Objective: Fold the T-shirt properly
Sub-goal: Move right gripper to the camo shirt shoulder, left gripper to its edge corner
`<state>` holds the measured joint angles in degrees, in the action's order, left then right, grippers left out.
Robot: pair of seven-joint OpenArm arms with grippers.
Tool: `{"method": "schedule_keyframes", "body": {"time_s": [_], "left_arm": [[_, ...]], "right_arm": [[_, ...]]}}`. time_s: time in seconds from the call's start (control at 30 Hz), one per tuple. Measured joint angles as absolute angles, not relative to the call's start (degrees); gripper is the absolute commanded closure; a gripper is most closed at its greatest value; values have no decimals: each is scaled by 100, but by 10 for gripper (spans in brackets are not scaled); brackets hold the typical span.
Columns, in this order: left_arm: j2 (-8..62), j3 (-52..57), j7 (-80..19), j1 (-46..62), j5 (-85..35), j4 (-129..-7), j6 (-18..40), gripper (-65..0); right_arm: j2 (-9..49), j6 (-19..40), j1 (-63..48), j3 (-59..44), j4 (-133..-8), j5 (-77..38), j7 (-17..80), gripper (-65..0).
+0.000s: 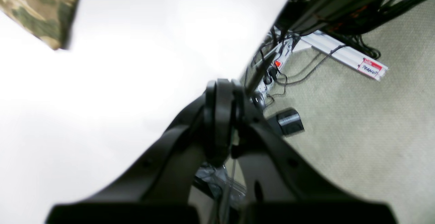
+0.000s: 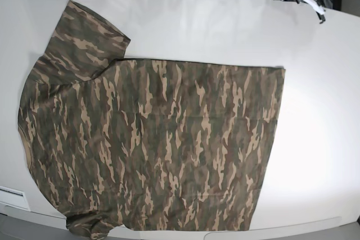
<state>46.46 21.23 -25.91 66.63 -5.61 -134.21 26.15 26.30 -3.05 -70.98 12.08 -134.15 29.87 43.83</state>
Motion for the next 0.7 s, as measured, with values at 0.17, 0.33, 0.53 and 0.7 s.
{"method": "schedule_keyframes", "body": {"time_s": [0.17,0.33,0.53,0.7], "left_arm": [[4845,2104,-2178,5999,-655,-13421,2685,0],[4853,2097,-1986,5358,-760,-13419,3041,0],[5240,1409,-1505,4486,-622,-12899,3240,0],[5592,178,-1251,3323,32,-11924,3253,0]], "right_arm": [[2628,-75,-6425,716,-13415,2790,4025,0],[2602,604,-5623,410,-13415,1809,3684,0],[2598,1133,-5089,360,-13415,1308,3317,0],[2622,1251,-4871,360,-13413,1275,3232,0]]}}
